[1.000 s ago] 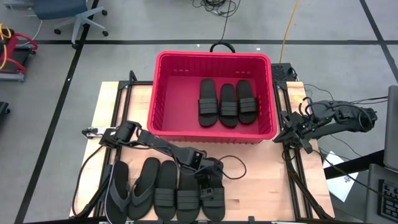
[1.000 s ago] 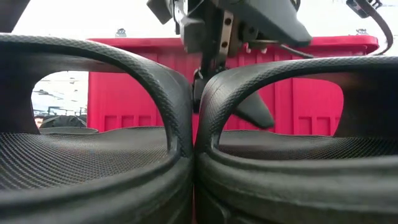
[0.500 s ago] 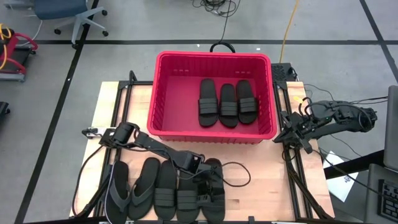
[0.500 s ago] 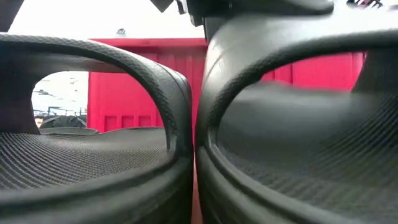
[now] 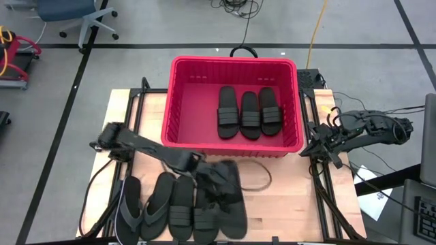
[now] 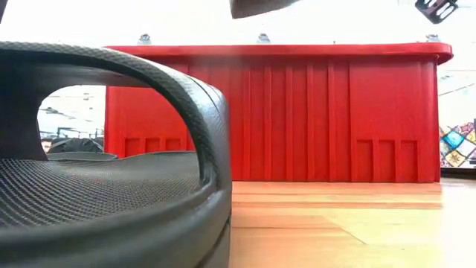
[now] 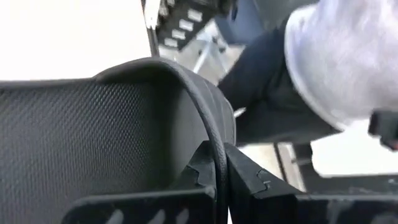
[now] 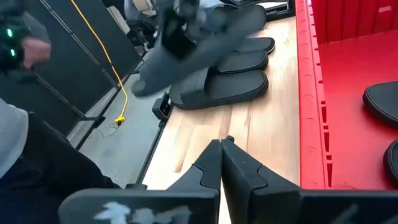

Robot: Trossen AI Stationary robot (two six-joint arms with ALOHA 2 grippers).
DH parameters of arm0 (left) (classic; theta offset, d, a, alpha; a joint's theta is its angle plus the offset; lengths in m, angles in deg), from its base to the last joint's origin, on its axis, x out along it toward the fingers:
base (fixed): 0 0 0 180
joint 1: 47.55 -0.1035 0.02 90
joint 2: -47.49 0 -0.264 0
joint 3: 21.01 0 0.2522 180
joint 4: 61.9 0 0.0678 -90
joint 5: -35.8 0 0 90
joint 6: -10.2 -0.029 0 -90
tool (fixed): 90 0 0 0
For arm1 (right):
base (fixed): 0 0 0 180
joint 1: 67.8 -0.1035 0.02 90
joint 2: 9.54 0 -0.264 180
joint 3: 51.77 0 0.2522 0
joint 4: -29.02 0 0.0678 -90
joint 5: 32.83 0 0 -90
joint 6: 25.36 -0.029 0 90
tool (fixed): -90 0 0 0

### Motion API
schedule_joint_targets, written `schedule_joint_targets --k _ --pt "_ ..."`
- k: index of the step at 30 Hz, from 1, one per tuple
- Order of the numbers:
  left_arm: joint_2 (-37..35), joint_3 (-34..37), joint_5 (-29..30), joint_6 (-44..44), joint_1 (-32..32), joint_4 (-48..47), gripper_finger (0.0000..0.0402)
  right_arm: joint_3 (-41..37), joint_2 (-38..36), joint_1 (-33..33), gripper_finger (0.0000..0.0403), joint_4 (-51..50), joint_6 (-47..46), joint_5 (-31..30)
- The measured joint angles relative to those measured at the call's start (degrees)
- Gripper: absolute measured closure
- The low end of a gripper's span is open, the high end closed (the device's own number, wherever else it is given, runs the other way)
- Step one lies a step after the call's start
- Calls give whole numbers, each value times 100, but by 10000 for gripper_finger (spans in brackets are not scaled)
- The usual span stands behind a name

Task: Pick and place slides into bin
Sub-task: Put the black slide into the red bin

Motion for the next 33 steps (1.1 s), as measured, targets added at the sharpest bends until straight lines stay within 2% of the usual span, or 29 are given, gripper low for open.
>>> schedule_joint_targets --k 3,8,12,16,18,20,23,29,31,33 --pt "-442 -491 440 -38 -54 -1033 399 0 1 0 403 2 -20 0" --pt "-571 -2466 1208 -380 -457 -3584 400 0 0 0 403 4 14 -2" --pt "-562 -3764 2169 -568 -1071 -5401 400 0 1 1 403 4 283 -7" --pt "-791 -3712 2246 -824 -1810 -6092 400 0 2 1 403 6 443 -14" --pt "-781 -3711 2181 -1200 -2177 -6478 400 -2 -2 2 403 11 485 -20" --pt "-763 -3681 2127 -1701 -2520 -6402 401 -8 -2 2 403 0 569 -60" --pt "-610 -3665 2041 -2709 -3004 -6325 401 -9 -2 2 403 4 668 -383" --pt "-223 -3657 2183 -4431 -3931 -6403 401 -9 2 4 403 102 686 -1525" --pt "-28 -3657 1916 -4897 -4114 -6406 401 -11 2 4 403 182 676 -1797" --pt "181 -3657 1383 -5341 -4292 -6406 401 -9 2 4 403 237 667 -1848"
